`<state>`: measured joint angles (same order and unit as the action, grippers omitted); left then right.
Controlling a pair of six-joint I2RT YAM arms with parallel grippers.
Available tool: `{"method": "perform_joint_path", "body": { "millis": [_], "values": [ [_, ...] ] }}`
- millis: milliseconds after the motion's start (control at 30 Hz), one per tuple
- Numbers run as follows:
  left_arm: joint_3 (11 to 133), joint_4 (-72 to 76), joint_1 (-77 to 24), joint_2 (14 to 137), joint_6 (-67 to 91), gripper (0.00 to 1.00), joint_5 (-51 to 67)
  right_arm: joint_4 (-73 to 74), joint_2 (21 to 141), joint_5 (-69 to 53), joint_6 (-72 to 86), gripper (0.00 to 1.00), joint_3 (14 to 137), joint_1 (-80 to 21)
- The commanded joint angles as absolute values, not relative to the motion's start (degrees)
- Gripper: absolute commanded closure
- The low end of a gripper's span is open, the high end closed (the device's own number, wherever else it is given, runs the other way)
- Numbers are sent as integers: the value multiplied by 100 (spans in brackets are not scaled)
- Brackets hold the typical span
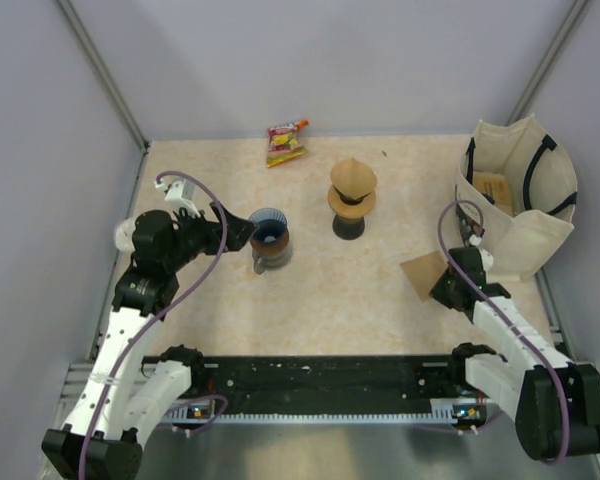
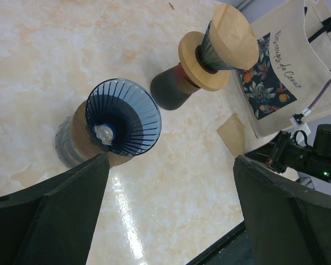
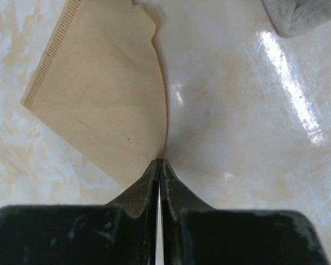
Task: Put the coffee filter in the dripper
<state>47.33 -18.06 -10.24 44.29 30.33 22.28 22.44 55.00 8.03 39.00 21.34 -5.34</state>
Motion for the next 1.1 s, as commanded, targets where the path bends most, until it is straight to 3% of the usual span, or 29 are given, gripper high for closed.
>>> {"method": "perform_joint_path", "body": {
  "millis": [0, 200, 500, 667, 867, 1067],
  "values": [
    [4860, -1512, -1072, 4395, 3067, 1, 2575, 2461, 5116, 781, 3902, 100, 2170, -492],
    [4860, -1521, -1081, 4351, 3076, 1, 2584, 2357, 4798, 1362, 3876, 100, 2610, -492],
    [4825, -1608, -1090, 4316, 3138, 1, 2637, 1082, 6810, 1151, 3577, 100, 3146, -492],
    [4764, -1617, -1107, 4280, 3234, 1, 2628, 1090, 7181, 941, 3656, 100, 3094, -553],
    [4799, -1485, -1326, 4552, 3401, 1, 2865, 1283, 7066, 791, 3928, 100, 2664, -1334],
    [4948, -1590, -2414, 4807, 3375, 1, 2260, 1713, 7137, 888, 4429, 100, 2672, -2941]
  ]
}}
